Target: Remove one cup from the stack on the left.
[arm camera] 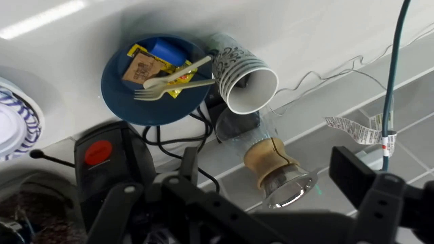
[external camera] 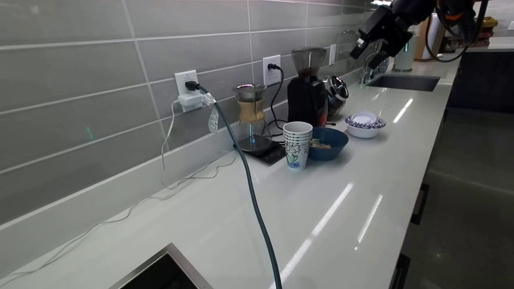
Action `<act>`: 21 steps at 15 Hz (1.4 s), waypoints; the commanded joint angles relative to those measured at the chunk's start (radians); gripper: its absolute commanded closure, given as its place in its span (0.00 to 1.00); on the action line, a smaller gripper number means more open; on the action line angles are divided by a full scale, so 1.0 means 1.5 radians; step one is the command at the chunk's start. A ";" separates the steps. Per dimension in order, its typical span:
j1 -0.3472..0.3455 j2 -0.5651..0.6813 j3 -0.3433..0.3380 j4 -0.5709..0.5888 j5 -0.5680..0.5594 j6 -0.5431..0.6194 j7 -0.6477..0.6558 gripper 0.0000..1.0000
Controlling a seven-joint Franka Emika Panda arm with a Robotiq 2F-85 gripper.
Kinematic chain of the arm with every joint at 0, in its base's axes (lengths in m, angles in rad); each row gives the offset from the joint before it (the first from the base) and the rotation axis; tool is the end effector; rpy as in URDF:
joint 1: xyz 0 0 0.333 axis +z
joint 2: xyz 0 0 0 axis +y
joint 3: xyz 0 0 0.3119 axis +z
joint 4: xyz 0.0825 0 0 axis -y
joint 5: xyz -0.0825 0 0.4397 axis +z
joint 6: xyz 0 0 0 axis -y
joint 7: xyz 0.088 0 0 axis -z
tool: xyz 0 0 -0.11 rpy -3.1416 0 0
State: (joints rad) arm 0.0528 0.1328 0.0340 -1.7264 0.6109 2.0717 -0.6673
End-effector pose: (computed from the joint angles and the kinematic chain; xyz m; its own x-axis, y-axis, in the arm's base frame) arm 0.6749 0.0890 0.5059 0.8212 0.3609 0.4419 0.5300 -0.7694 -0.3566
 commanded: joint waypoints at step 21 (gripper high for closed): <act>-0.029 0.153 0.040 0.089 0.132 -0.074 0.141 0.00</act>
State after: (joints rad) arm 0.0287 0.2757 0.0727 -1.6861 0.7680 2.0031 -0.5166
